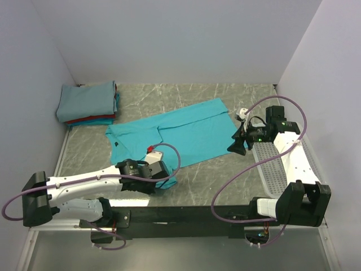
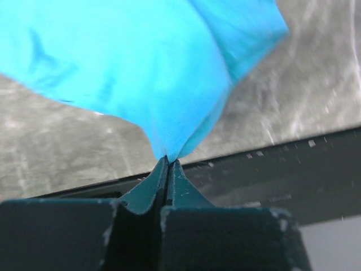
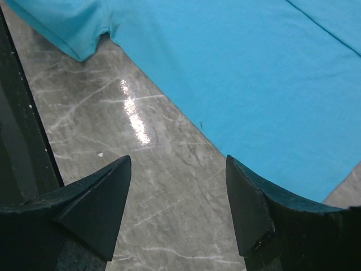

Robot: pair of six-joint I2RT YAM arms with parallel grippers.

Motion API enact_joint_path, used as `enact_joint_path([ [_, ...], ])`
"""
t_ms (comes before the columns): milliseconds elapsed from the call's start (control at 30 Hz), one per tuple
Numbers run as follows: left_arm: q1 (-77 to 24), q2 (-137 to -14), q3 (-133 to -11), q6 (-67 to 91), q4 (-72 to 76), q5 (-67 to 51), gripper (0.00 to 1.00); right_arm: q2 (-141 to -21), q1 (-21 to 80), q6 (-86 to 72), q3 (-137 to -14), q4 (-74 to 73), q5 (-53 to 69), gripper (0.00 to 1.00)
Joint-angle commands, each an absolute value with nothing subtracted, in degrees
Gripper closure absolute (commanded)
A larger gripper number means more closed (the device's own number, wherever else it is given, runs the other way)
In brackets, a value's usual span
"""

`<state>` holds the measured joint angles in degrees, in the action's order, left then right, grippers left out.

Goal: Fold and stack the t-shirts
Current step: Fold the tshirt

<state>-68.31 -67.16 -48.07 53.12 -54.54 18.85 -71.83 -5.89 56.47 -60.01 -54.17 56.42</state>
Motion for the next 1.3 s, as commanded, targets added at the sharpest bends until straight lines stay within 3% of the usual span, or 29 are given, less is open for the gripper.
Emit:
enact_joint_path([
  [0, -67.06, -64.43, -51.49, 57.29, -57.83, 25.57, 1.0, -70.93, -6.33, 56.51, -60.56, -52.56, 54.33, 0.26],
  [300, -63.63, -56.34, -53.7, 57.31, -52.74, 35.42, 1.0, -71.28, -4.84, 61.07, -60.56, -51.77, 49.14, 0.26],
  [567, -63.02, -56.51, -55.19, 52.56, -48.87, 36.74, 1.0, -71.28, -2.64, 77.32, -57.92, -52.38, 38.68, 0.26],
  [933, -61.61, -53.09, -55.9, 50.71, -47.46, 39.37, 1.0, -78.65, 9.13, 85.08, -53.27, -40.8, 9.09, 0.33],
  [1267, -60.21, -50.71, -54.58, 49.92, -46.93, 37.44, 1.0, -89.56, 13.62, 83.93, -53.79, -33.05, -7.63, 0.39],
])
